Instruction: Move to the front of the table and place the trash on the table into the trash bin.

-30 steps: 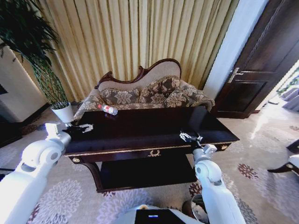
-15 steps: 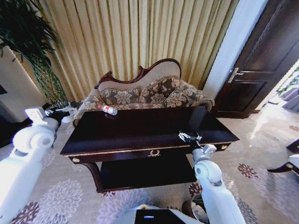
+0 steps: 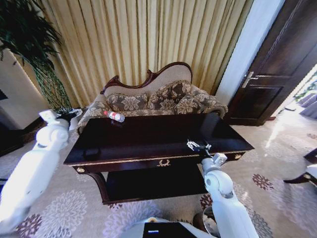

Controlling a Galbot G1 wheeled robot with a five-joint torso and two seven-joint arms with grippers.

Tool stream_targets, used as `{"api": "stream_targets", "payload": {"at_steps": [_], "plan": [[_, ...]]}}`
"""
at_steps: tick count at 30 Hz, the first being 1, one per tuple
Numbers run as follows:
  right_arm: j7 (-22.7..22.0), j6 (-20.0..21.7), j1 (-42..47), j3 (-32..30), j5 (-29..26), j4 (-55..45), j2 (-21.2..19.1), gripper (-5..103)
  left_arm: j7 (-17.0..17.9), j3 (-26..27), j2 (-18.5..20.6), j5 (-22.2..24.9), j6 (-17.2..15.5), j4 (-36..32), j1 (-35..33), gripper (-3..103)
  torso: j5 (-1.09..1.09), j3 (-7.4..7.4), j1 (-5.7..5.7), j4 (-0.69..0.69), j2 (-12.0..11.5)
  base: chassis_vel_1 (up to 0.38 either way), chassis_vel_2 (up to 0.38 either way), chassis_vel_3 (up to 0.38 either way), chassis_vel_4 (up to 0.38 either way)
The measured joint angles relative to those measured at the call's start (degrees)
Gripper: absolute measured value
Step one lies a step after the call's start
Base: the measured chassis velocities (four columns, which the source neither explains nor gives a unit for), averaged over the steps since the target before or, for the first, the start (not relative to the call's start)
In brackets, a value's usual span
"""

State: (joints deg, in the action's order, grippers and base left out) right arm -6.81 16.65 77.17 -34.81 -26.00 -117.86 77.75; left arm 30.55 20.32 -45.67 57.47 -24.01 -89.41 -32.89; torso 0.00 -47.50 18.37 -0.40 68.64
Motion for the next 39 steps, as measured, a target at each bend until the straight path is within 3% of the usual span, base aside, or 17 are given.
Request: {"api": "stream_targets", "payload": {"at_steps": [10, 20, 27, 29, 34, 39], "plan": [[0.0, 0.02, 0.07, -0.91, -0.35, 1.13, -0.61, 100, 11.83, -10.98, -6.23, 3.29, -4.01, 7.93, 12.84, 100, 0.01, 0.0, -0.01, 0.03, 0.0, 0.0, 0.0, 0.0, 0.0], [0.0, 0.02, -0.94, 0.08, -0.36, 2.91, -0.62, 100, 11.48, -14.06, -11.8, 3.5, -2.57, 17.96, 20.14, 100, 0.01, 0.0, 0.0, 0.03, 0.0, 0.0, 0.0, 0.0, 0.0], [0.0, -0.01, -1.58, 0.22, -0.52, 4.46, -1.28, 100, 12.69, -15.15, -17.96, 3.61, -1.65, 25.48, 25.58, 100, 0.0, 0.0, 0.0, 0.02, 0.0, 0.0, 0.0, 0.0, 0.0], [0.0, -0.13, -1.92, 0.48, -0.52, 5.14, -1.32, 100, 12.8, -14.98, -21.58, 5.66, -1.32, 28.27, 28.45, 100, 0.0, 0.0, 0.0, 0.01, 0.0, 0.0, 0.0, 0.0, 0.0], [0.01, -0.34, -2.19, 0.63, -0.47, 5.82, -1.11, 100, 13.16, -14.26, -24.76, 9.8, -2.06, 28.96, 29.75, 100, -0.01, 0.02, 0.0, 0.03, 0.01, 0.0, 0.0, 0.0, 0.0], [0.08, -0.82, -2.31, 0.56, -0.43, 6.46, -1.04, 100, 17.64, -12.76, -27.82, 14.84, -3.41, 28.94, 29.98, 100, -0.03, 0.02, -0.01, 0.05, 0.02, 0.0, 0.0, 0.0, 0.0]]}}
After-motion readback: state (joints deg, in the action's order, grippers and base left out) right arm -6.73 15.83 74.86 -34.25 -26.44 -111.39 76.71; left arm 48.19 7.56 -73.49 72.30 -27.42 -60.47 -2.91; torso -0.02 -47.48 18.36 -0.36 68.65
